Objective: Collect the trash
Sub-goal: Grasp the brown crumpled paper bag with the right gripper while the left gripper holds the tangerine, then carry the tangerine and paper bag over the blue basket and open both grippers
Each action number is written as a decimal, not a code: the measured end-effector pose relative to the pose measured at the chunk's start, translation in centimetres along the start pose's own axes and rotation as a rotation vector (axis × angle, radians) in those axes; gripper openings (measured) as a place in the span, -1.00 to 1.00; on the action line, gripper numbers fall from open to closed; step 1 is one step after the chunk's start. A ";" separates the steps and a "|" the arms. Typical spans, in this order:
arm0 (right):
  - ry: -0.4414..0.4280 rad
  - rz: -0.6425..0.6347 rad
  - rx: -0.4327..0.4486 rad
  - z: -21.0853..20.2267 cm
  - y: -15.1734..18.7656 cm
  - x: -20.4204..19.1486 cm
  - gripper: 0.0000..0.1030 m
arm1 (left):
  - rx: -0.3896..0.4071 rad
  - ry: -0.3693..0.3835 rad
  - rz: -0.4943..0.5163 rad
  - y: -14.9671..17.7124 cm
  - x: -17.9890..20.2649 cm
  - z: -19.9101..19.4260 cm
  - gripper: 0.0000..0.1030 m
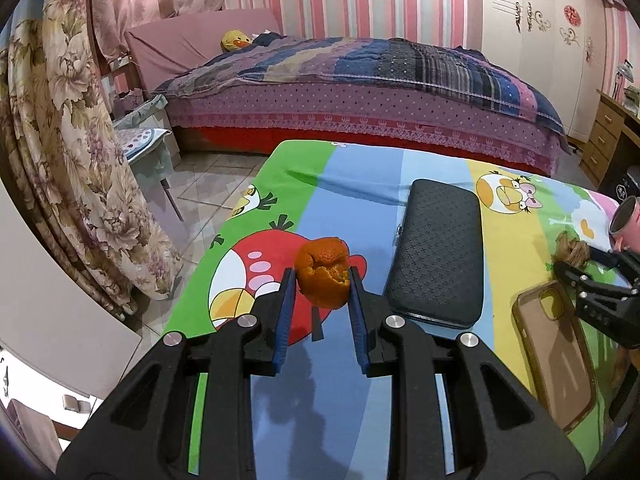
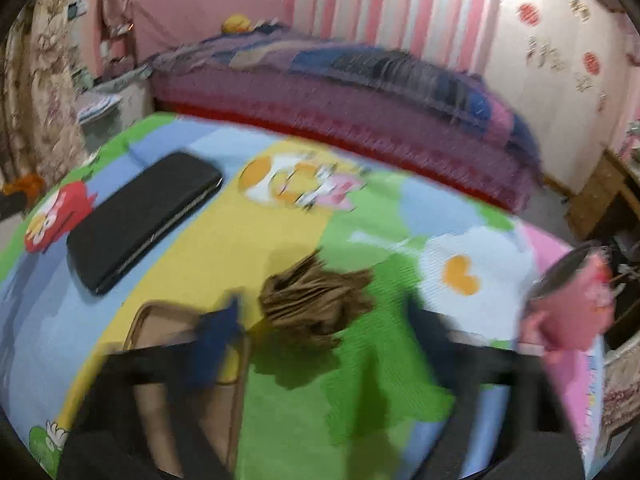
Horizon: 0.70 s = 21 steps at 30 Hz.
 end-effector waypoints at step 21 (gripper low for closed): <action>0.353 0.302 0.106 -22.5 15.3 19.7 0.01 | 0.027 0.302 0.259 2.9 17.4 -4.4 -0.52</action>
Point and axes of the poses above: each gripper's, at about its wrist camera, not at the fingertips, and z roughly the way its jaws point, x to its right, y to its underside, the point moved 3 cm from there along z, roughly the way its jaws point, and after that the axes turned 13 degrees about y, right-handed, at the moved point
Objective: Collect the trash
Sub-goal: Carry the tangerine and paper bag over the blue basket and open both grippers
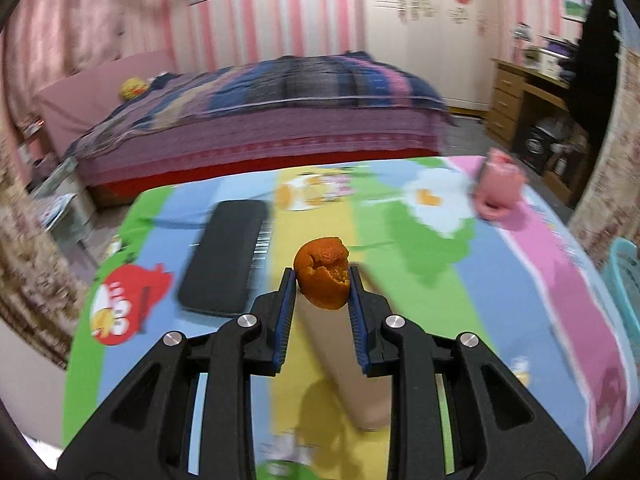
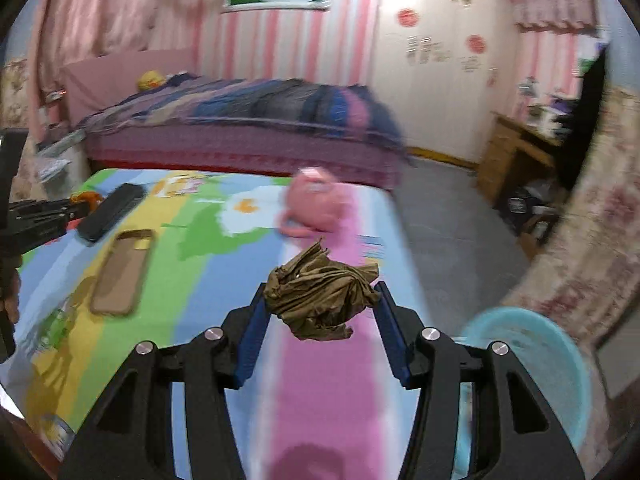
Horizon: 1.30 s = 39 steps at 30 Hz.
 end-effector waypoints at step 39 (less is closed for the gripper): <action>0.318 0.275 -0.175 1.7 11.7 25.6 0.01 | 0.010 0.350 0.238 1.7 37.6 5.3 0.73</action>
Point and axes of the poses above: each gripper's, at about its wrist camera, not at the fingertips, and z roughly the way its jaws point, x to its right, y to its underside, the point moved 3 cm from there along z, roughly the way its jaws point, and after that the axes turned 13 degrees about y, right-handed, at the moved point
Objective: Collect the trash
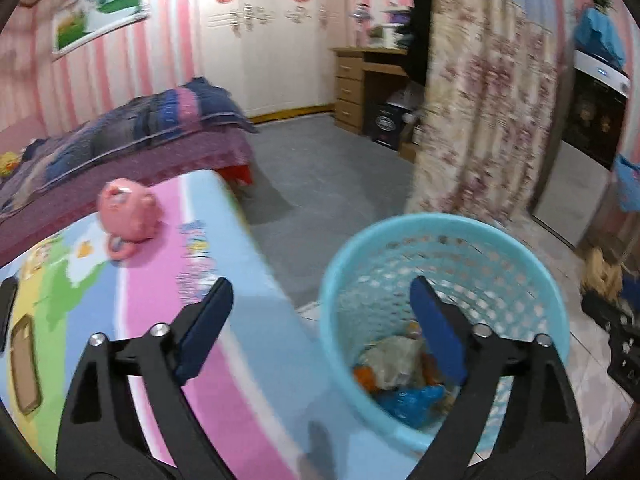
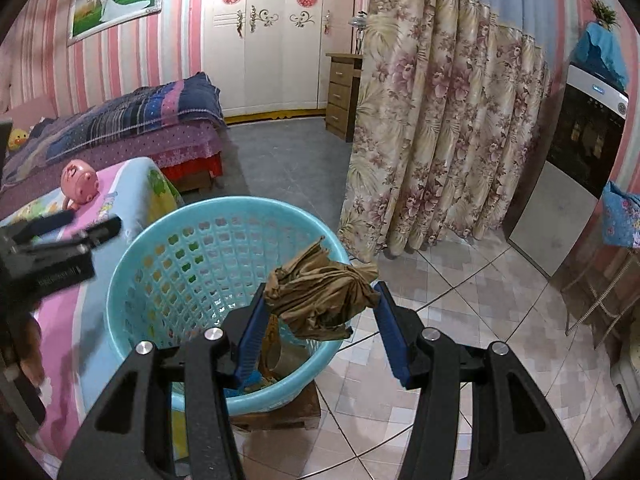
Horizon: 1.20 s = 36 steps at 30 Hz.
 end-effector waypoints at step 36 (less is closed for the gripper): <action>-0.345 -0.045 0.219 -16.0 0.5 -17.3 0.91 | 0.133 -0.274 -0.208 10.1 -17.7 -25.5 0.89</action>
Point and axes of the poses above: each gripper's, at about its wrist camera, not at the fingertips, and z roughly the way its jaws point, x to its right, y to its underside, the point moved 3 cm from there along z, roughly the way its jaws point, and after that the axes turned 13 degrees about y, right-handed, at the moved point
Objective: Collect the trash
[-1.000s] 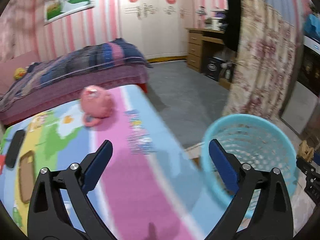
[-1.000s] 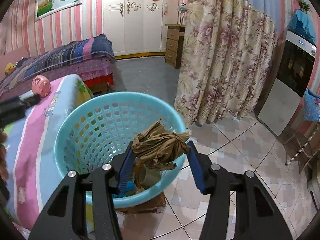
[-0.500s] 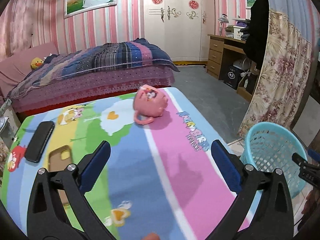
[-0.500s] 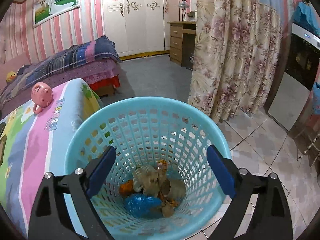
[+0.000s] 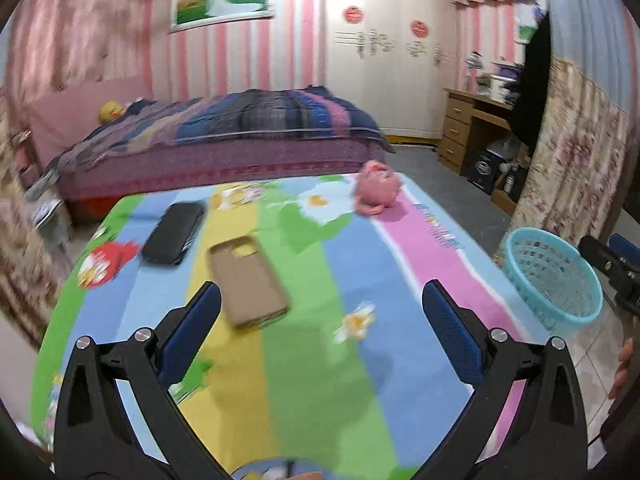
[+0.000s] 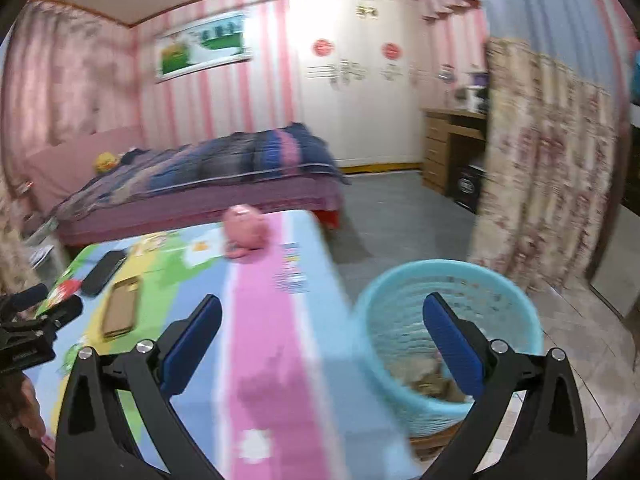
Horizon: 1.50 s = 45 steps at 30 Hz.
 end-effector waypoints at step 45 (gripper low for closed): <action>-0.053 -0.136 0.084 -3.9 4.1 -8.7 0.91 | 0.060 -0.131 -0.034 4.3 -4.7 -3.7 0.89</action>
Point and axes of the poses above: each gripper's, at about its wrist camera, not at the fingertips, and z roughly the way its jaws point, x to its right, y to its underside, the point moved 3 cm from there along z, roughly the way its jaws point, and after that the axes turned 13 degrees about y, right-handed, at the moved point
